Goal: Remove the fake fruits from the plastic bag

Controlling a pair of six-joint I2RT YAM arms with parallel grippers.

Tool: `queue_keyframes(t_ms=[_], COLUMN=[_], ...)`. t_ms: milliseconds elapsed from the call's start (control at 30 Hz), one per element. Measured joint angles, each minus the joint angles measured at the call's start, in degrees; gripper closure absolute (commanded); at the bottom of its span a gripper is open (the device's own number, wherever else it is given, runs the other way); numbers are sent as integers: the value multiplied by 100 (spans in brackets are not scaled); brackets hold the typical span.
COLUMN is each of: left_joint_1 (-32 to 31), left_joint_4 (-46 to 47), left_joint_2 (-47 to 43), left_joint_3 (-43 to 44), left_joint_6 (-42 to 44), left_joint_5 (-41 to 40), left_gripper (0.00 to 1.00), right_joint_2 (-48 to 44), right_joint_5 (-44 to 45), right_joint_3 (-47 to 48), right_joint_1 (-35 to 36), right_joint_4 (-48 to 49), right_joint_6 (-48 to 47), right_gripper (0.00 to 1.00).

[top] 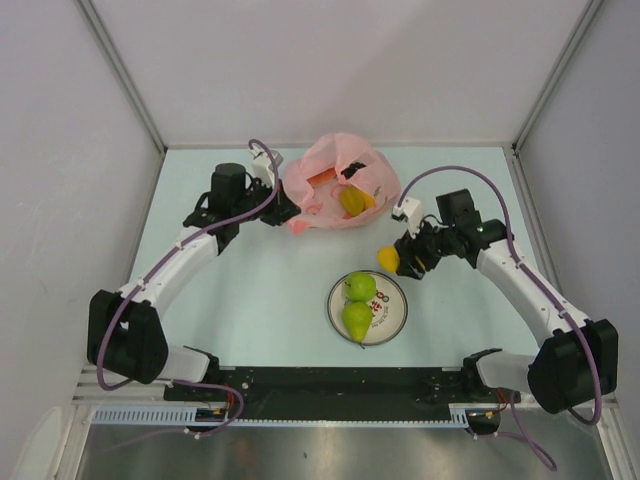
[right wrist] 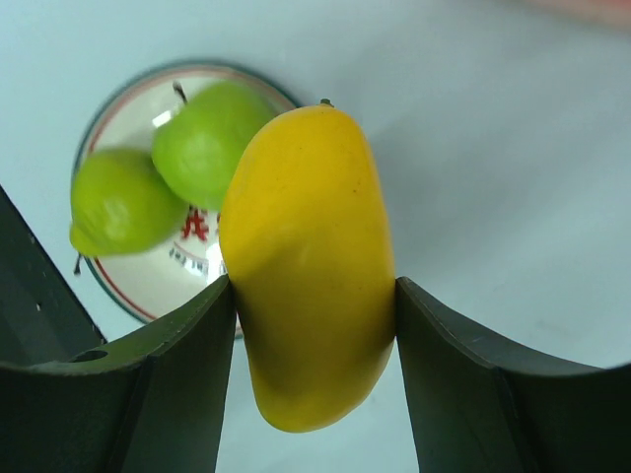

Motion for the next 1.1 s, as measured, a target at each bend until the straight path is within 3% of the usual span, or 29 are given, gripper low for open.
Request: queue_keyframes(t_ms=[333, 733, 1100], left_joint_1=[0, 0, 0], left_joint_4=[-11, -59, -94], left_joint_2=[387, 424, 262], left_joint_3=[98, 225, 216], left_joint_6=[-48, -44, -37], left_joint_5=[15, 13, 4], left_gripper=[99, 100, 100], right_joint_2=[-87, 356, 876], right_joint_5=[540, 710, 837], right_joint_3=[-776, -1099, -1099], right_joint_1=[-208, 186, 848], right_joint_4=[-345, 625, 1143], right_joint_6=[-358, 1185, 1521], right_gripper=[100, 100, 100])
